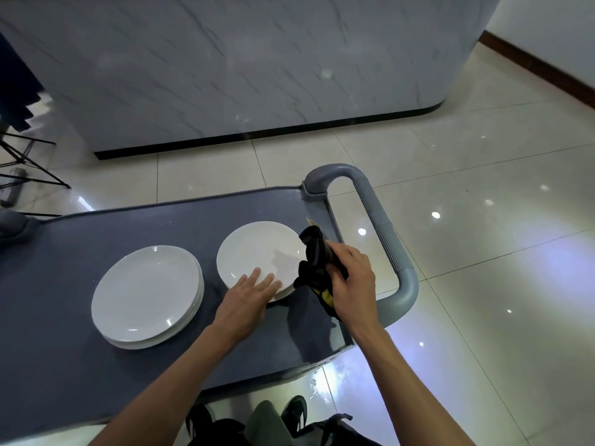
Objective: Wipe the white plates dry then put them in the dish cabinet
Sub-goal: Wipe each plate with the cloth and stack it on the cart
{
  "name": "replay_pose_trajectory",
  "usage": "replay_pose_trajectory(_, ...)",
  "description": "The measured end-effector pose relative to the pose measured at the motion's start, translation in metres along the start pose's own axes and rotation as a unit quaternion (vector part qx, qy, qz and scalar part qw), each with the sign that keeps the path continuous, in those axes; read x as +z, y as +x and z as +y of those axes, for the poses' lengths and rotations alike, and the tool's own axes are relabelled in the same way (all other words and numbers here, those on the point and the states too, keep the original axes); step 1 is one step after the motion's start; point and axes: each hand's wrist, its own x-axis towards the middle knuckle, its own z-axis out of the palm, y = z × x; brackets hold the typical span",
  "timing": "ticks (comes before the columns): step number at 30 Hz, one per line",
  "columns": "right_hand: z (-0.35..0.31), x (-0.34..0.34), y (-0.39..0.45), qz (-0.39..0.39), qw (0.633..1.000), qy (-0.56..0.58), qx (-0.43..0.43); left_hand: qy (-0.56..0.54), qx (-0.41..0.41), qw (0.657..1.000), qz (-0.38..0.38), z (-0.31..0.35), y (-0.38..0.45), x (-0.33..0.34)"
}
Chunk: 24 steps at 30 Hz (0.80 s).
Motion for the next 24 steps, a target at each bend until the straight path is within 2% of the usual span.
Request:
replay_pose_trajectory(7,-0.002,0.005,-0.003,-0.006,1.0,-0.009,-0.001,0.004,0.034,0.999,0.013,-0.003,-0.003,0.0)
replay_pose_trajectory(14,-0.012,0.011,-0.004,-0.014,1.0,-0.017,-0.016,-0.064,0.038,0.997,-0.022,-0.014,-0.006,0.013)
replay_pose_trajectory(19,-0.028,0.022,-0.003,-0.025,0.999,-0.015,-0.025,-0.135,0.074,0.985,0.084,-0.017,-0.014,-0.001)
replay_pose_trajectory(24,-0.05,0.044,0.003,-0.028,0.999,-0.005,-0.036,-0.158,0.03,0.976,0.149,-0.039,-0.031,-0.017)
